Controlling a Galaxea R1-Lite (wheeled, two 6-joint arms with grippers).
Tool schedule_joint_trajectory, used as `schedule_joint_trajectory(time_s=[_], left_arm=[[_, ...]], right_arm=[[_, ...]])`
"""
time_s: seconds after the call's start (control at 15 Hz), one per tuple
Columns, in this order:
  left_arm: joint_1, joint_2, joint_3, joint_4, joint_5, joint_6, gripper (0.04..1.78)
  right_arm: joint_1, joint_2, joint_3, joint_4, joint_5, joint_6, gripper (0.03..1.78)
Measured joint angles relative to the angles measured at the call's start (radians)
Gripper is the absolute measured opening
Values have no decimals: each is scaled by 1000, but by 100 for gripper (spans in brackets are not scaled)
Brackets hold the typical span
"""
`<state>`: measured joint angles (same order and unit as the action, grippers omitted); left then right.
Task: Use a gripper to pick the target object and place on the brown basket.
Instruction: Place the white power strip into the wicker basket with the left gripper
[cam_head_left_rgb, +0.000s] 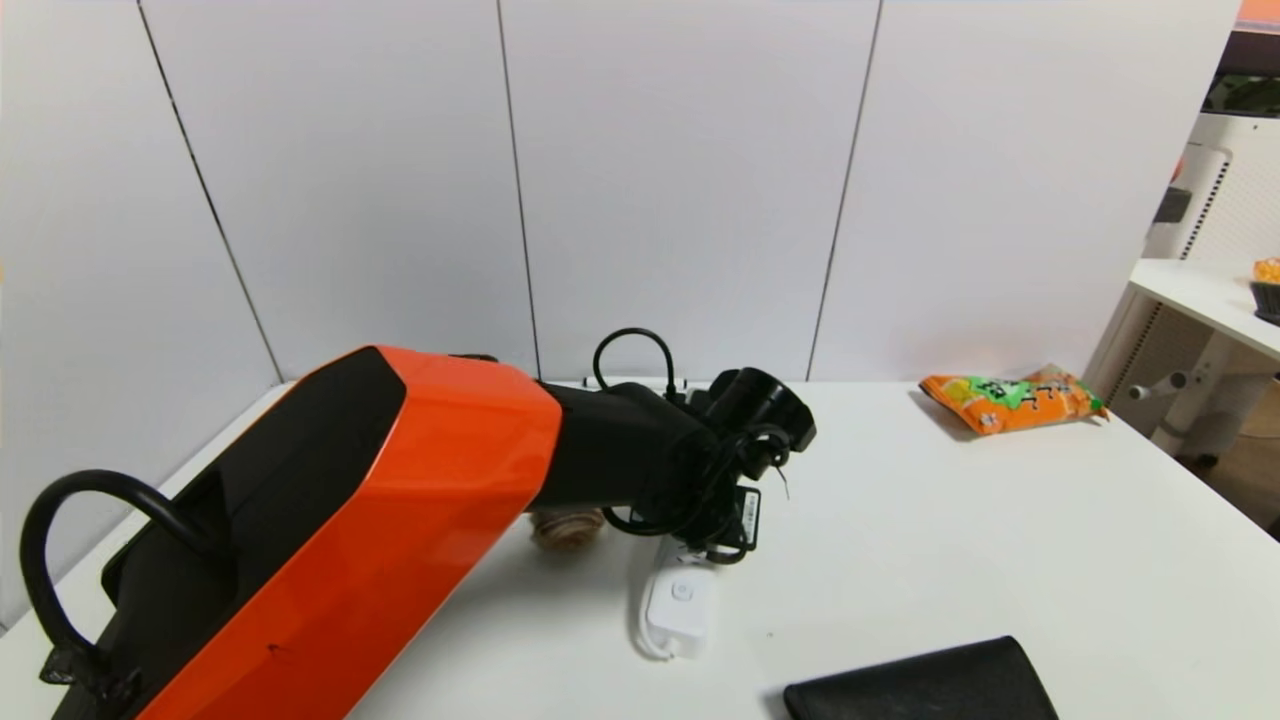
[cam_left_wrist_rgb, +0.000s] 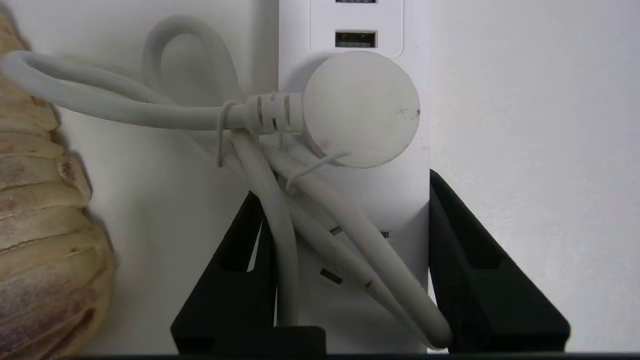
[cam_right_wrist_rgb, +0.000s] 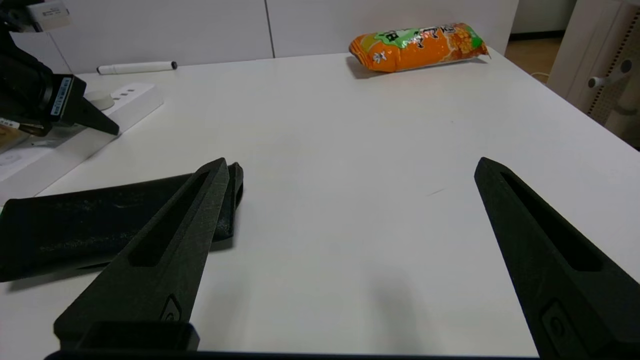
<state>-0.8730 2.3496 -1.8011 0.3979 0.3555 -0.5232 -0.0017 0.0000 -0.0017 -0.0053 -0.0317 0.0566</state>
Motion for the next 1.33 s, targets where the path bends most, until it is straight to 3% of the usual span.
schedule_joint_trajectory(time_s=[0.53,0.73,1.0,1.33], left_arm=[[7,-87,-12,-7,-1,43,85],[64,-160,-19,-8,-2,129,85],[243,-314,-13,-1,-20,266,85],[560,-459,72,1,-114,345,85]], right_arm=[[0,0,0,0,0,0,170],[0,0,0,0,0,0,170],[0,0,0,0,0,0,170],[0,0,0,0,0,0,170]])
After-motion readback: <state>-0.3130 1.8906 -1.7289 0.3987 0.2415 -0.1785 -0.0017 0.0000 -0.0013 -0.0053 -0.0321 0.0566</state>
